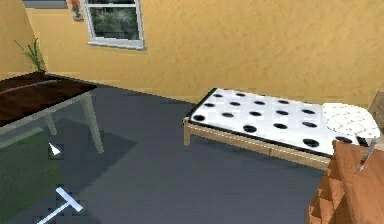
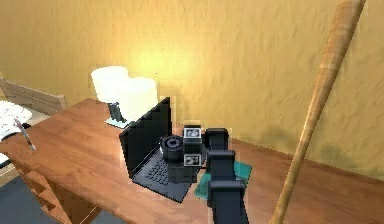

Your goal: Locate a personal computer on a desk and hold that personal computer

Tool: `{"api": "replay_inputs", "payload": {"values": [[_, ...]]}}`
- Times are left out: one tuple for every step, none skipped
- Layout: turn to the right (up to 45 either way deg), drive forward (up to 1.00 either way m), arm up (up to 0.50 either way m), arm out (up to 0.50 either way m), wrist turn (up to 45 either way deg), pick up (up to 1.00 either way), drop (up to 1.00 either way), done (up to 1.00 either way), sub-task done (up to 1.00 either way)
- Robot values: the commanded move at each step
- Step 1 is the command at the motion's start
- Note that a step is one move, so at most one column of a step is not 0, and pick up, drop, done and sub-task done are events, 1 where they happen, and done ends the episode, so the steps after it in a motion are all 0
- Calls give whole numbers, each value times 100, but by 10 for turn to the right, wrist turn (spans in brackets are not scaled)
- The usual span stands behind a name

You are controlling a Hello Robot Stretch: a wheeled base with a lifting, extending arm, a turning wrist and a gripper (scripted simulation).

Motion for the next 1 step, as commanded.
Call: {"api": "replay_inputs", "payload": {"values": [[0,0,-30,0,0,0,0,0,0]]}}
